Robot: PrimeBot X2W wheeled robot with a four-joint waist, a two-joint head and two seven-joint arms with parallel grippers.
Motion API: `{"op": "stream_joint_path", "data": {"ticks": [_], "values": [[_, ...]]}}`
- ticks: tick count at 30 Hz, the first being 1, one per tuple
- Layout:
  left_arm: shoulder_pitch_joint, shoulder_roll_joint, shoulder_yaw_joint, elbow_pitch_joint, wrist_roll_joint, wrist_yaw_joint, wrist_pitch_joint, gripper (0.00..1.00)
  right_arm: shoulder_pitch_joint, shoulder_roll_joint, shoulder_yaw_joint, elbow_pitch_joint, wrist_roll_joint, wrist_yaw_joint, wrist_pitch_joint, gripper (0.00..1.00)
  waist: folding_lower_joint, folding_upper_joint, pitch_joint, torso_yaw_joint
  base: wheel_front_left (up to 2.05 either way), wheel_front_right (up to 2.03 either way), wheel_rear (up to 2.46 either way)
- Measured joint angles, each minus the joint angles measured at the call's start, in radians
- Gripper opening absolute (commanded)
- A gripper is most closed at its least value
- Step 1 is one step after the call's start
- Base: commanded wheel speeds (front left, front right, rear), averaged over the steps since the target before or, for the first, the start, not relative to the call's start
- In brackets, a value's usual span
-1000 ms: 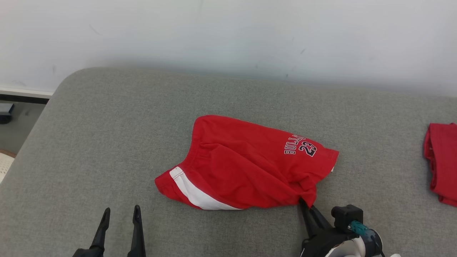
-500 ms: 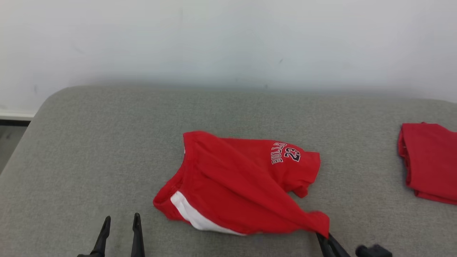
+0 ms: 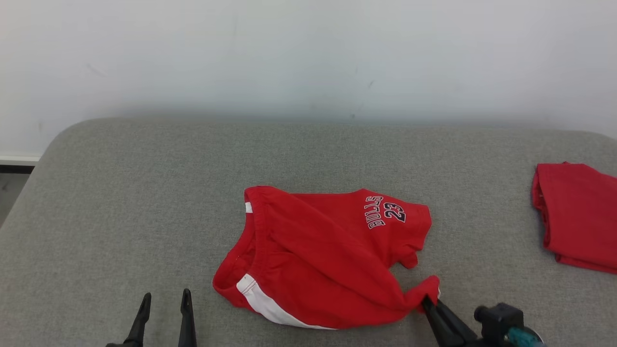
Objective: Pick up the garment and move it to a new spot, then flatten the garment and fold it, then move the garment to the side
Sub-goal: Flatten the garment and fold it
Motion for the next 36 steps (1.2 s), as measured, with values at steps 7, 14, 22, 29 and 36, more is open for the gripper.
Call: {"op": "stream_joint_path", "data": {"ticks": [7,14,22,29,36], "values": [[-0.024,0.000,-0.016,0.015,-0.002,-0.007,0.000,1.00,-0.265,0.031,0.034,0.260,0.031,0.000,0.028,0.00,0.0001,0.0000,0.011,0.034,0.00,0.00,0.00],[-0.051,0.000,-0.049,0.036,-0.013,-0.012,0.000,1.00,-0.466,0.059,0.033,0.593,0.068,0.000,-0.025,0.00,0.0001,0.0001,0.024,0.081,0.00,0.00,0.00],[-0.060,0.000,-0.064,0.040,-0.028,0.001,0.000,1.00,-0.524,0.087,0.063,0.693,0.143,0.000,-0.106,1.00,0.0001,0.0001,0.039,0.100,0.00,0.00,0.00],[-0.053,0.000,-0.055,0.030,-0.028,0.005,0.000,1.00,-0.424,0.008,0.010,0.451,0.161,0.000,-0.114,1.00,0.0000,0.0001,0.037,0.057,0.00,0.00,0.00],[-0.053,0.000,-0.055,0.015,-0.033,0.002,0.000,1.00,-0.259,-0.034,-0.053,0.317,0.116,0.000,-0.114,1.00,0.0001,0.0001,0.044,0.040,0.00,0.00,0.00]]}}
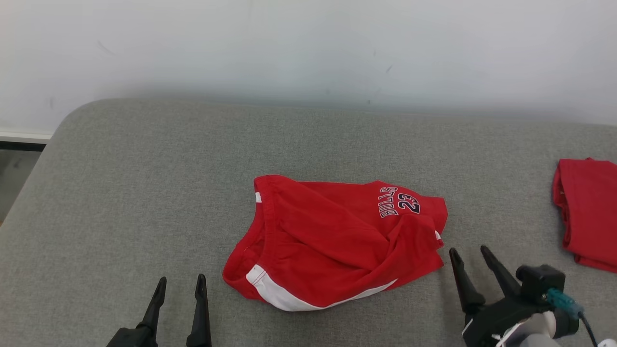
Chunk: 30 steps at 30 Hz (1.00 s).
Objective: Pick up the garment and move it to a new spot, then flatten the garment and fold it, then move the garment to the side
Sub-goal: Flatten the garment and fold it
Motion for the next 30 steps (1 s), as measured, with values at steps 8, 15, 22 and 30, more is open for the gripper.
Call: {"op": "stream_joint_path", "data": {"ticks": [8,15,22,30], "values": [[0.000,0.000,-0.008,-0.001,-0.003,0.000,0.000,1.00,0.016,0.020,0.035,0.064,-0.077,0.000,0.000,1.00,0.0000,0.0000,0.014,0.010,0.00,0.00,0.00],[-0.003,0.000,-0.008,0.006,0.001,-0.002,0.000,1.00,-0.082,0.046,0.078,0.228,-0.122,0.000,0.000,0.91,0.0000,0.0000,0.022,0.043,0.00,0.00,0.00],[0.000,0.000,0.005,0.011,0.008,-0.010,0.000,1.00,-0.109,0.057,0.077,0.286,-0.120,0.000,0.000,0.00,0.0000,0.0000,0.015,0.061,0.00,0.00,0.00],[0.038,0.000,0.009,0.017,0.007,-0.010,0.000,1.00,0.028,0.028,0.050,0.098,-0.055,0.000,0.000,0.00,-0.0001,0.0000,-0.028,0.046,0.00,0.00,0.00]]}}
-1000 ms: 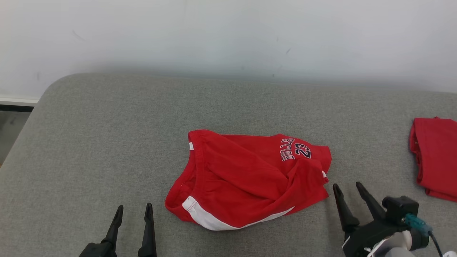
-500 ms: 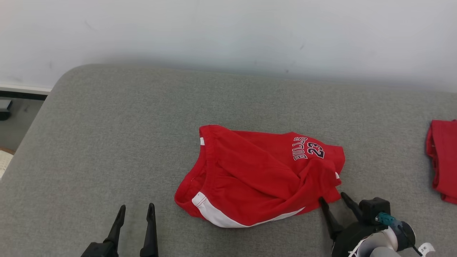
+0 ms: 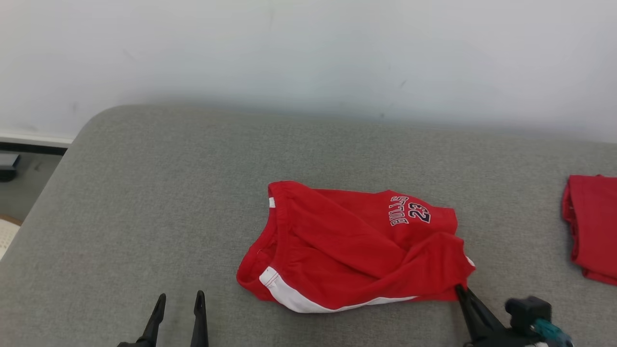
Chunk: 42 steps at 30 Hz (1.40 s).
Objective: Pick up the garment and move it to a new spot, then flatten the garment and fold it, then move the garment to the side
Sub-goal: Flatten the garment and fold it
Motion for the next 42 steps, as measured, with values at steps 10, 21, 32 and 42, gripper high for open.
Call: {"op": "stream_joint_path", "data": {"ticks": [10,21,32,42], "values": [[0.018,0.000,-0.004,-0.013,-0.009,-0.001,0.000,1.00,0.301,-0.079,-0.042,-0.277,0.081,0.000,0.069,0.33,-0.0002,0.0000,-0.020,-0.054,0.00,0.00,0.00],[0.018,0.000,0.000,-0.014,-0.010,0.000,0.000,1.00,0.344,-0.081,-0.141,-0.411,-0.005,0.000,0.097,1.00,0.0000,0.0000,-0.014,-0.075,0.00,0.00,0.00],[0.017,0.000,-0.001,-0.015,-0.012,0.000,0.000,1.00,0.245,-0.086,-0.140,-0.274,-0.029,0.000,0.159,1.00,0.0001,0.0000,-0.009,-0.058,0.00,0.00,0.00],[0.012,0.000,-0.001,-0.016,-0.013,0.000,0.000,1.00,0.142,-0.089,-0.054,-0.183,0.029,0.000,0.077,0.00,0.0001,0.0000,0.004,-0.041,0.00,0.00,0.00]]}}
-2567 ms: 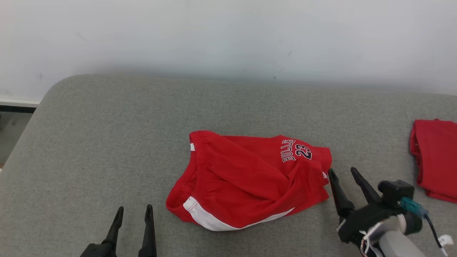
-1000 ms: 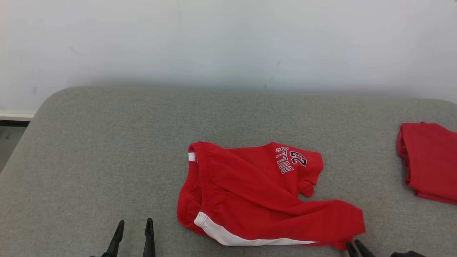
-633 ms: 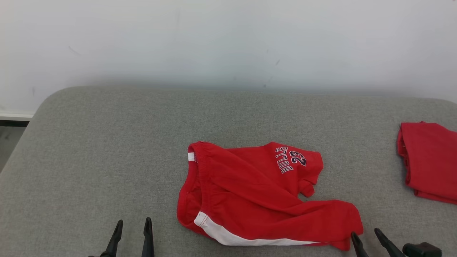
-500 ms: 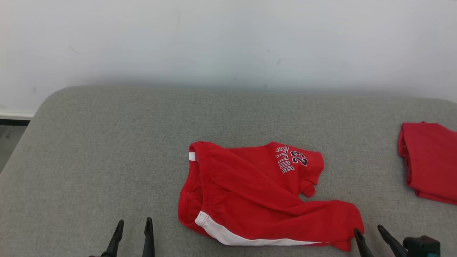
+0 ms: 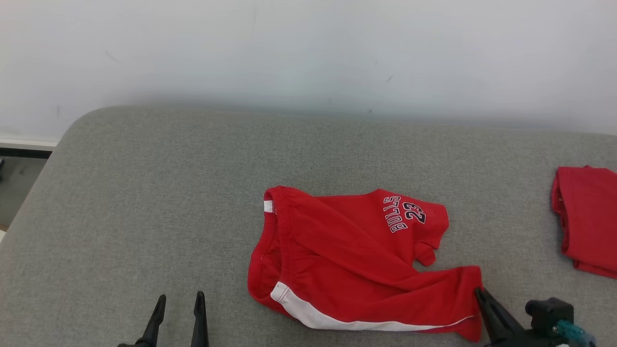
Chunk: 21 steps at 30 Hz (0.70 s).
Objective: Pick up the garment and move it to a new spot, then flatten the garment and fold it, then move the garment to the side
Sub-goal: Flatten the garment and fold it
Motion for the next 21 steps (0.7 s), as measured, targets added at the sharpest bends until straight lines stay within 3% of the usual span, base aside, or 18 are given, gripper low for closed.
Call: {"op": "stream_joint_path", "data": {"ticks": [8,15,16,17,18,21], "values": [[-0.012,0.000,-0.005,-0.005,-0.004,0.000,0.000,1.00,-0.125,-0.003,0.004,-0.010,0.072,0.000,0.035,0.00,0.0001,0.0000,0.020,0.010,0.00,0.00,0.00],[-0.052,0.000,-0.033,0.006,-0.010,0.000,0.000,1.00,-0.307,0.059,0.026,0.164,0.106,0.000,0.089,0.00,0.0001,0.0001,0.043,0.032,0.00,0.00,0.00],[-0.057,0.000,-0.038,0.008,-0.013,0.001,0.000,1.00,-0.324,0.065,0.032,0.195,0.107,0.000,0.085,0.13,0.0001,0.0000,0.045,0.036,0.00,0.00,0.00],[-0.060,0.000,-0.041,0.009,-0.014,0.001,0.000,1.00,-0.337,0.069,0.041,0.221,0.107,0.000,0.075,0.45,0.0001,0.0000,0.047,0.040,0.00,0.00,0.00],[-0.060,0.000,-0.044,0.011,-0.015,0.004,0.000,1.00,-0.345,0.073,0.047,0.240,0.107,0.000,0.055,1.00,0.0001,0.0000,0.047,0.043,0.00,0.00,0.00],[-0.059,0.000,-0.044,0.014,-0.015,0.008,0.000,1.00,-0.356,0.080,0.068,0.272,0.117,0.000,-0.006,1.00,0.0001,0.0000,0.041,0.045,0.00,0.00,0.00]]}}
